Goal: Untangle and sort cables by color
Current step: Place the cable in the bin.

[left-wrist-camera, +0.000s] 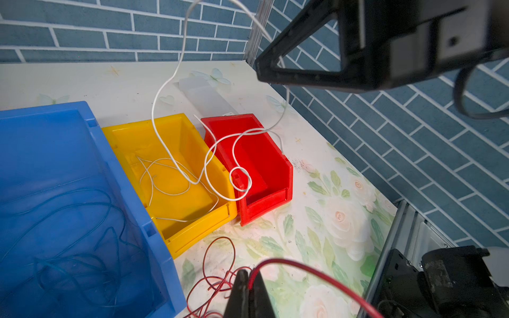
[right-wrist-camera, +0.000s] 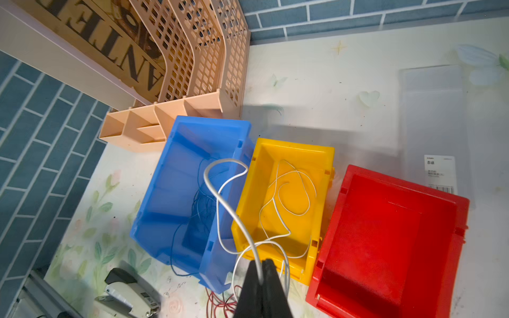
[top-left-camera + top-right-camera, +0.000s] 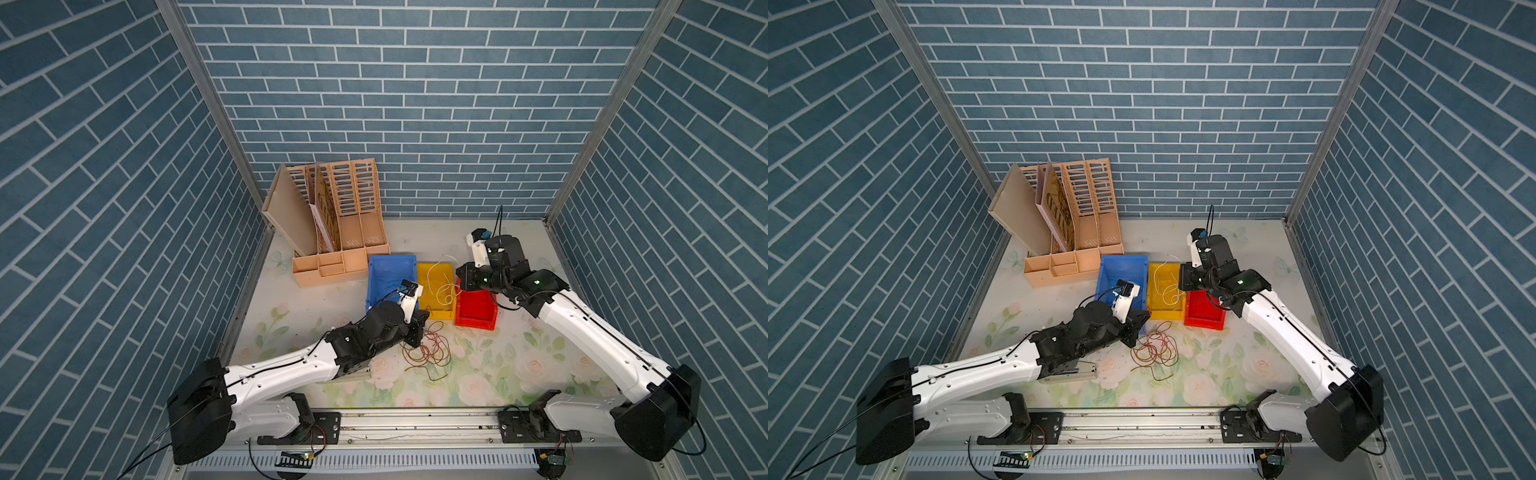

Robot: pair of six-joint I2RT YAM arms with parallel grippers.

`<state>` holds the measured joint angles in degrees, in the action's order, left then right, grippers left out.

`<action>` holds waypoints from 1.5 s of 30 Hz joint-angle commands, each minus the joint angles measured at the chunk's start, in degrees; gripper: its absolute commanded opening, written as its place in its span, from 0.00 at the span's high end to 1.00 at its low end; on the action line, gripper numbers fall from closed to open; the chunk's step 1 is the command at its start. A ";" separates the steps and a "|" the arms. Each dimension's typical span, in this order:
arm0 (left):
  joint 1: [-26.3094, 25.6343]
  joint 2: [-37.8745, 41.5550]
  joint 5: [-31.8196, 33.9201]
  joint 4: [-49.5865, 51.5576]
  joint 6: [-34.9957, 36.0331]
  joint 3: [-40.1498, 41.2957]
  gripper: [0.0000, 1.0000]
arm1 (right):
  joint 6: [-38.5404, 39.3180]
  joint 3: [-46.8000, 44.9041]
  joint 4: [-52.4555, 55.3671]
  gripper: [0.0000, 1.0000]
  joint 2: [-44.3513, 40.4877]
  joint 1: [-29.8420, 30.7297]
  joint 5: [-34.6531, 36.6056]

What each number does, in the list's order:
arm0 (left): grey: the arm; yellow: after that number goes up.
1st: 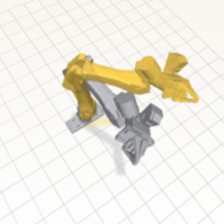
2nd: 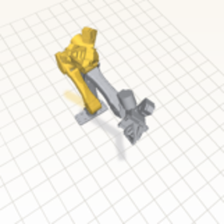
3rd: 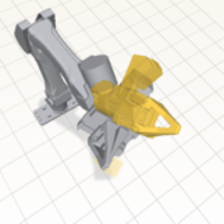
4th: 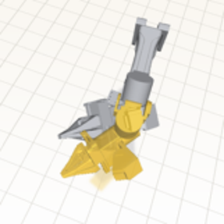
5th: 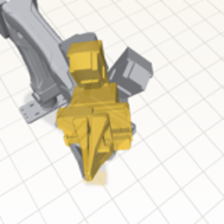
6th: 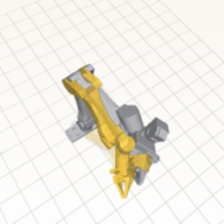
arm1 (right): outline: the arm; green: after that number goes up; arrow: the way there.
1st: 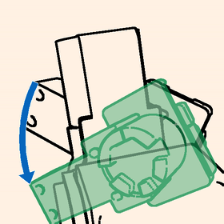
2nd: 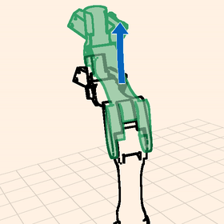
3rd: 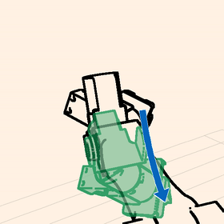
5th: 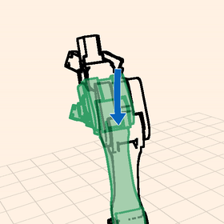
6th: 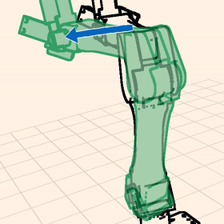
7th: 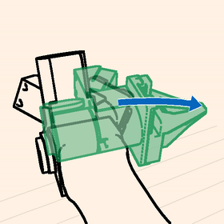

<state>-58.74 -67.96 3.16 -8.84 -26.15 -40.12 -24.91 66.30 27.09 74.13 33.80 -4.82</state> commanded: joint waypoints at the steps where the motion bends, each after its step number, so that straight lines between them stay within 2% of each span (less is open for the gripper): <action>1: 0.13 1.39 1.05 2.19 -0.81 1.17 1.00 | 2.32 -1.00 -5.27 1.00 2.88 -0.24 -1.10; 9: 0.14 3.62 1.88 5.44 -1.10 0.43 1.00 | 2.85 -2.50 -9.70 1.00 11.99 -0.41 -1.06; 21: 0.16 3.23 1.77 5.23 -1.01 -0.05 1.00 | 4.25 -2.77 -12.11 1.00 20.89 -0.43 -2.47; 27: 0.16 3.28 1.84 5.33 -1.16 0.30 1.00 | 4.69 -2.08 -11.30 0.73 22.30 -0.40 -3.00; 33: 0.14 3.07 1.94 5.33 -1.17 0.13 1.00 | 4.87 -1.68 -9.88 0.51 20.41 -0.42 -2.70; 40: 0.20 2.42 1.94 4.80 -1.05 -0.13 1.00 | 5.20 -0.91 -7.49 0.43 14.96 -0.40 -2.10; 45: 0.15 1.67 2.29 4.45 -0.68 -1.08 1.00 | 8.94 -3.91 -9.19 0.43 4.88 -0.40 -2.89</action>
<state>-58.74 -65.63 4.84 -3.75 -27.24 -39.55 -19.73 63.55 18.63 85.84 33.58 -7.31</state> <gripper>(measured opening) 0.068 0.575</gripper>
